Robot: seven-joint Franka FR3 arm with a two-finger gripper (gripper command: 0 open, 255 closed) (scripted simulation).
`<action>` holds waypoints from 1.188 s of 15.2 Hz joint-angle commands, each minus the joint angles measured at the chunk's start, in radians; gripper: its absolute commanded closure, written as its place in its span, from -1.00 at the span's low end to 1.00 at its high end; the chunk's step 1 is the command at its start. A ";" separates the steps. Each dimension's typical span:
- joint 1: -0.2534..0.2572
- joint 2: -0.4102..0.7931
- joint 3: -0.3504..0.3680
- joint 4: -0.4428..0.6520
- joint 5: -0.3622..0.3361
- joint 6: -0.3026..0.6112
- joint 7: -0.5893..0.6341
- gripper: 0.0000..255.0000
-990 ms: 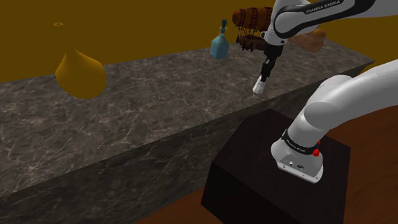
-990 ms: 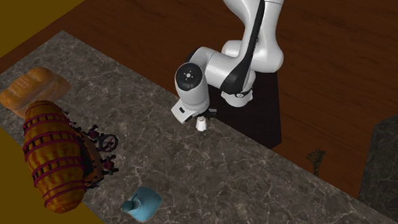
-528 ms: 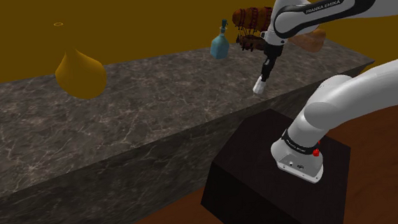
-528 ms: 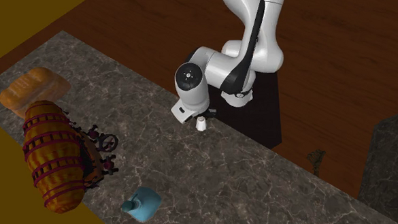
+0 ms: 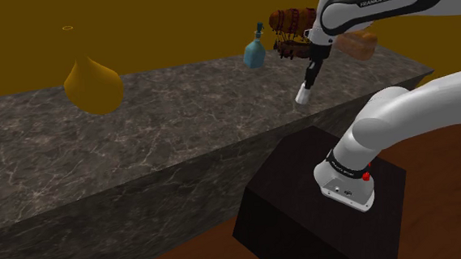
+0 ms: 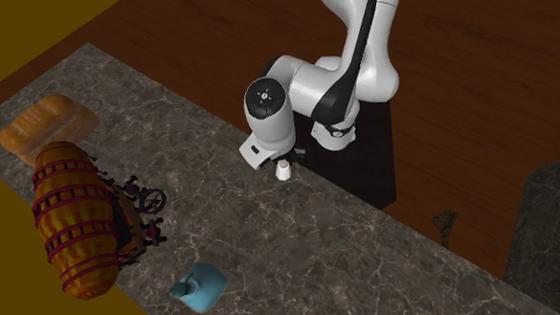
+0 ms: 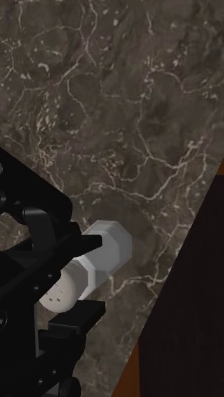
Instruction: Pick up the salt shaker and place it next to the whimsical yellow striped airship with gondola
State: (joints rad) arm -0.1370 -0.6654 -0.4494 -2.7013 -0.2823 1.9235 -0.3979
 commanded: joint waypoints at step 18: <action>0.012 -0.063 0.067 0.214 0.049 -0.277 -0.003 1.00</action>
State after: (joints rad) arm -0.1259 -0.7274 -0.3860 -2.5008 -0.2360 1.6609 -0.4008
